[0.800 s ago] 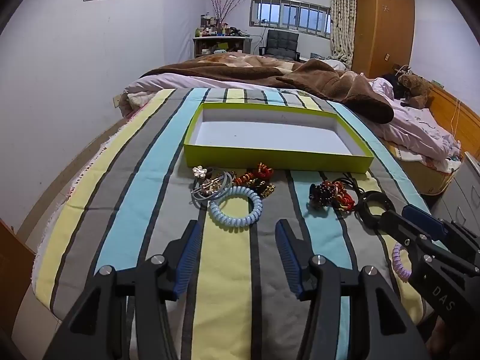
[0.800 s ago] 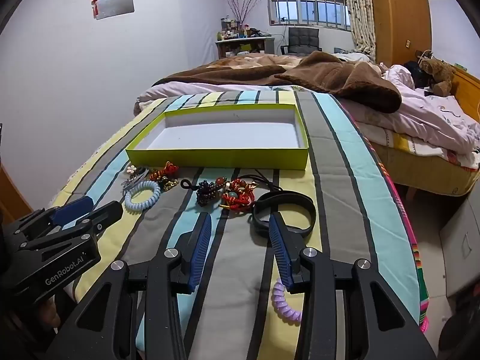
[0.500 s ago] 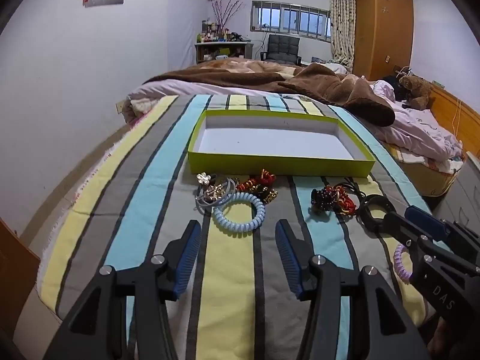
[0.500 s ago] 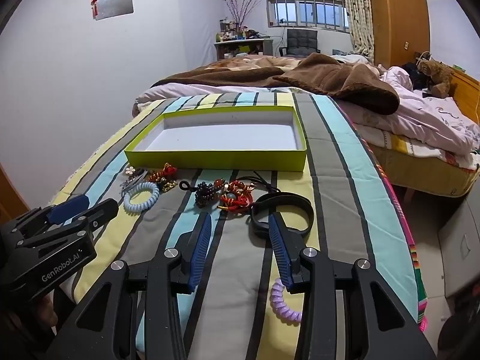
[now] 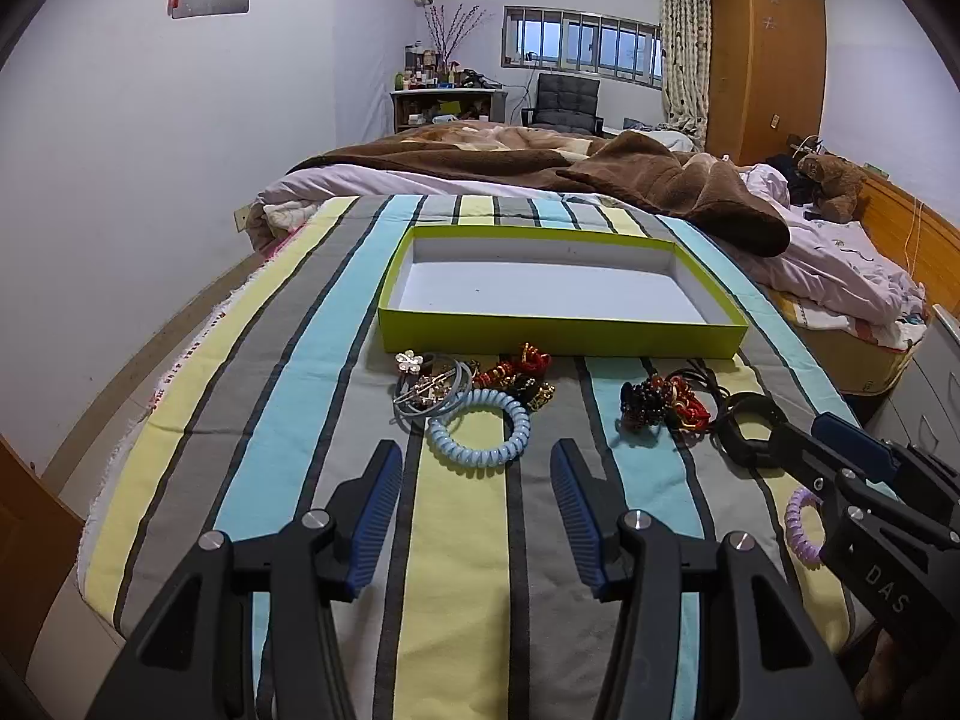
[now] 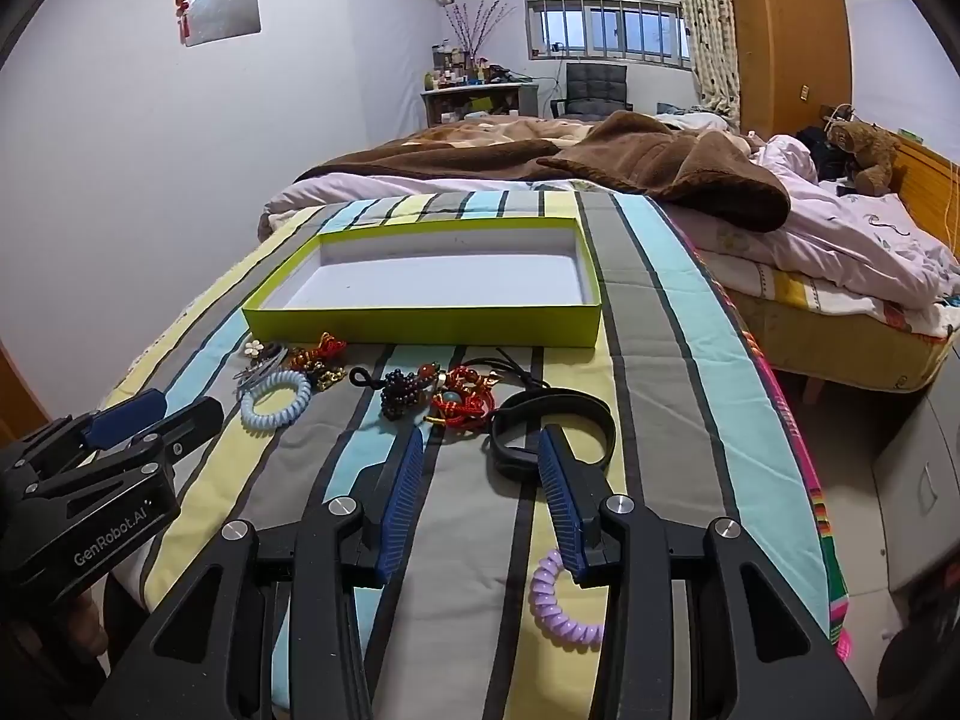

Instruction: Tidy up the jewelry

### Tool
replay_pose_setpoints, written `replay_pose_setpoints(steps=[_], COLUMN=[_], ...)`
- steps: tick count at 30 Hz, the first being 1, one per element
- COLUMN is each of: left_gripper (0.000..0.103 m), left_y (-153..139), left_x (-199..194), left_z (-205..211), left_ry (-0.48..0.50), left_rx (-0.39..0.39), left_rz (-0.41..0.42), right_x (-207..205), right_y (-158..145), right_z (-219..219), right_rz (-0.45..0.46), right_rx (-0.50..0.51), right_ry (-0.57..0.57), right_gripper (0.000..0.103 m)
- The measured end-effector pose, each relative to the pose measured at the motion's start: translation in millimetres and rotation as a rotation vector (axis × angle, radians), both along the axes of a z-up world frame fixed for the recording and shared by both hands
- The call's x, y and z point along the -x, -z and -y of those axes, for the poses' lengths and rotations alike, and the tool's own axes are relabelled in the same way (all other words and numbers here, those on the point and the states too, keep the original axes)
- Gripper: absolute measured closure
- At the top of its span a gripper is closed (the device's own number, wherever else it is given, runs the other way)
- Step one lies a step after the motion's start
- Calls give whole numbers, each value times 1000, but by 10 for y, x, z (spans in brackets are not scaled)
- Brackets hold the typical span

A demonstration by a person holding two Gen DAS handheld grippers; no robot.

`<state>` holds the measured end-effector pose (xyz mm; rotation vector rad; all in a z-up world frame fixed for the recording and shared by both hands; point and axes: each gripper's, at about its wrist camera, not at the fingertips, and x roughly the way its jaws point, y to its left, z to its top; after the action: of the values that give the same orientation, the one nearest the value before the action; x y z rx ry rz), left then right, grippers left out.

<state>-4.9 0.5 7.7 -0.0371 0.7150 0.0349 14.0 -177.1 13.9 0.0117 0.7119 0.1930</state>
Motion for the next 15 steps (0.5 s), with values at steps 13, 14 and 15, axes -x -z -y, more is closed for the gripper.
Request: replay_pose_setpoints(steps=[13,14,15], left_gripper=[50,50,50], left_y=[-1,-2,-2], left_x=[1,-1,1], left_z=[0,-5,-2], left_ry=[0,0,0], left_rx=[2,3,2], left_rz=[2,0,2], right_x=[3,4,2], right_y=[-6,-8,-8], right_z=[-5,-3,-3], right_rz=[5,6,7], right_rx=[2,2,1], right_ry=[0,1,1], right_gripper=[62,62,62])
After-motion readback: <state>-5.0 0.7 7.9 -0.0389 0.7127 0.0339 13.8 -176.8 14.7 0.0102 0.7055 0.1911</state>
